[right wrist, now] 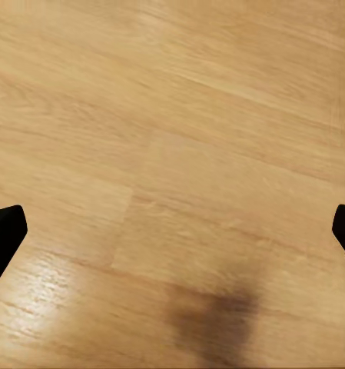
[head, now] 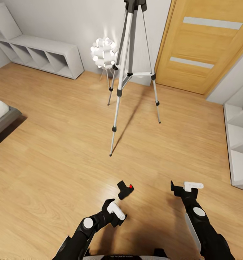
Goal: Attach the digital camera to the camera tripod in the bedroom.
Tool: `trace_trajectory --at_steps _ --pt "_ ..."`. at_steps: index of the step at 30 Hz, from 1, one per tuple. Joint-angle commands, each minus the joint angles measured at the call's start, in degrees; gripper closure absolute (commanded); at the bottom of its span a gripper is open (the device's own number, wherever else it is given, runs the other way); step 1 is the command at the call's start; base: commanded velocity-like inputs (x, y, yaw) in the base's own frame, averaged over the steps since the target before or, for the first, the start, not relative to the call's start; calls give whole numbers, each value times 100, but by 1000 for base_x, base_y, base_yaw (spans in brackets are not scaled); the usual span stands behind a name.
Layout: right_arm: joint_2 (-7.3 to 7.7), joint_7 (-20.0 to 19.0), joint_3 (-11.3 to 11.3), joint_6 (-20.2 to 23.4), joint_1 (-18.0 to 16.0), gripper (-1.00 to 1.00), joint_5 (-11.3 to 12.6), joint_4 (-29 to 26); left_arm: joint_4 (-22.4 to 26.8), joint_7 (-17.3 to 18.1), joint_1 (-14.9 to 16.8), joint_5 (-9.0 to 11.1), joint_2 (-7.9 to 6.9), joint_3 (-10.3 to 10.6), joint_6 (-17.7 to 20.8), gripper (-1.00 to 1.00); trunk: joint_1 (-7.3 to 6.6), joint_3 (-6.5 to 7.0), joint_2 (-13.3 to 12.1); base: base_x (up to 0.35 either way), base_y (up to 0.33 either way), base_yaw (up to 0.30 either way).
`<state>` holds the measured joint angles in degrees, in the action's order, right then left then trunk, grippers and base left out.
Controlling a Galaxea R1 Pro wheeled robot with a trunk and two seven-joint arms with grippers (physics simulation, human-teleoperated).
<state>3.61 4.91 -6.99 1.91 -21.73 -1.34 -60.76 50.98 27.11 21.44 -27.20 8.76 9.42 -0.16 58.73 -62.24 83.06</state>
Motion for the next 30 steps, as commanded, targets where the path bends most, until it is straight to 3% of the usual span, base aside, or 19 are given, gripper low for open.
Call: trace_trajectory --at_steps 1,8,30 --pt "1 55 9 20 0 -100 -25 -13 22 22 1 -47 2 -7 0 -100 0 -12 2 0 0 0" --pt "5 185 22 18 -1 -100 -151 -106 115 31 1 -42 3 -16 7 -100 0 -77 2 0 0 0" --pt "3 204 14 20 0 -100 -172 -157 131 -20 1 -40 11 -28 16 -100 0 -234 2 0 0 0"
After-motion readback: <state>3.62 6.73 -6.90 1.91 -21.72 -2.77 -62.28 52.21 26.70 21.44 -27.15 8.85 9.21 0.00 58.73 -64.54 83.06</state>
